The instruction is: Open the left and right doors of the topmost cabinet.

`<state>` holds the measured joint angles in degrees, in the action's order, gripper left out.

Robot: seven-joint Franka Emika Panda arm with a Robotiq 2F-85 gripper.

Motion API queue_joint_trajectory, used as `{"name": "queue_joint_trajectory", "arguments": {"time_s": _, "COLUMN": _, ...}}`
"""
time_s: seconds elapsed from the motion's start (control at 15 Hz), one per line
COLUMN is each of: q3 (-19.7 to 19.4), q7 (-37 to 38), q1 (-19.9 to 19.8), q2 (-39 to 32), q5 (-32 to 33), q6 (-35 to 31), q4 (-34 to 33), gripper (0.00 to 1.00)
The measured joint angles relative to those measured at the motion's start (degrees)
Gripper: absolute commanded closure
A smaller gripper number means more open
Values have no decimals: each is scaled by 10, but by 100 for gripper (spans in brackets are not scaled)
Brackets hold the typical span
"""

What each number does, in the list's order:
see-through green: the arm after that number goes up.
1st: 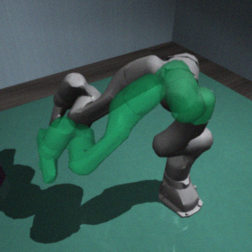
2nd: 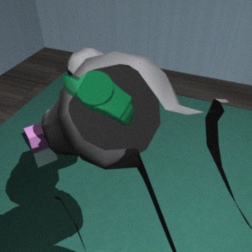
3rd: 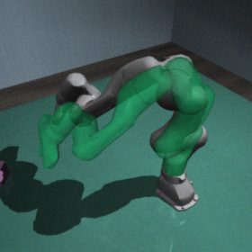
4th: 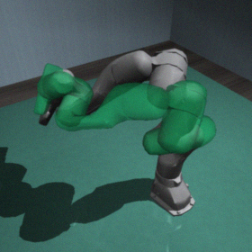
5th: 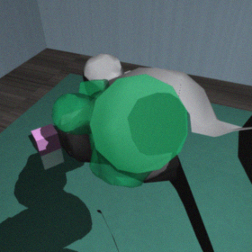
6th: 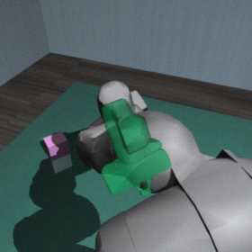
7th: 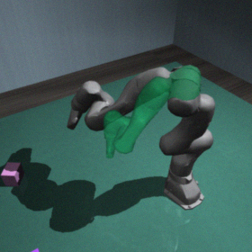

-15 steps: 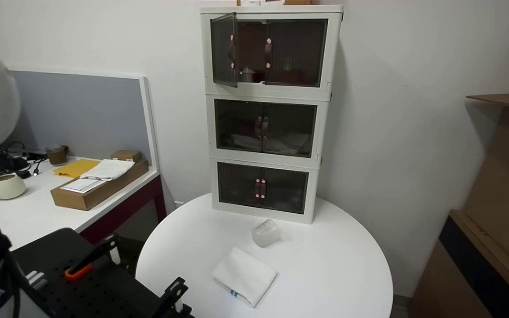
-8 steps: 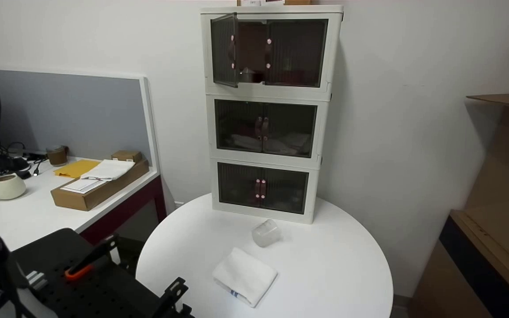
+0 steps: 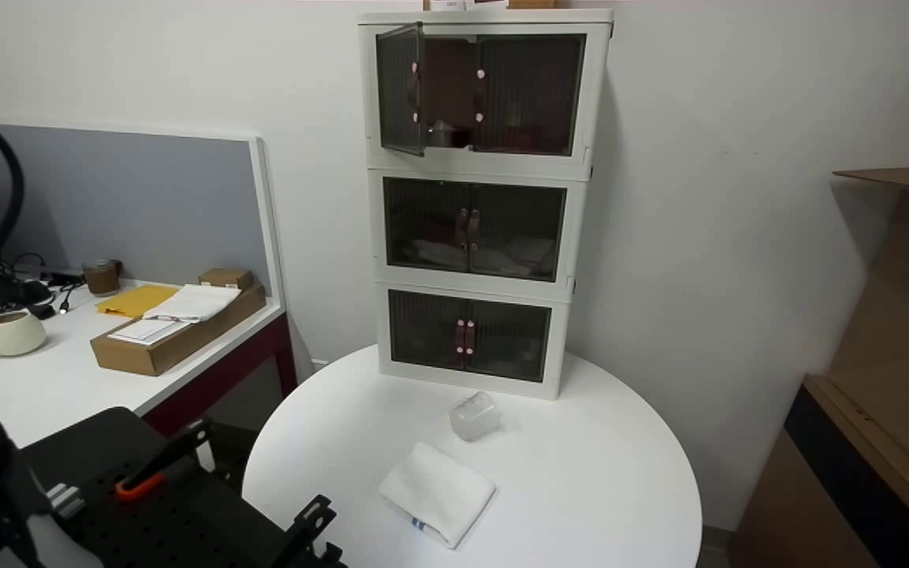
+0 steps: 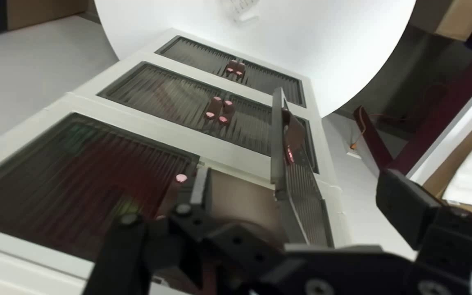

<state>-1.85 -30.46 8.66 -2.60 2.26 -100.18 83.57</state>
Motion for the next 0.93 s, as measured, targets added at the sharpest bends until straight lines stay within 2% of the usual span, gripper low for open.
{"name": "queue_joint_trajectory", "arguments": {"time_s": 0.4, "q3": 41, "q7": -34, "q1": -9, "q2": -23, "q5": 17, "q6": 11, "q4": 14, "gripper": 0}}
{"name": "queue_joint_trajectory", "arguments": {"time_s": 0.93, "q3": 73, "q7": -68, "q1": -9, "q2": -19, "q5": 46, "q6": -2, "q4": 62, "gripper": 0}}
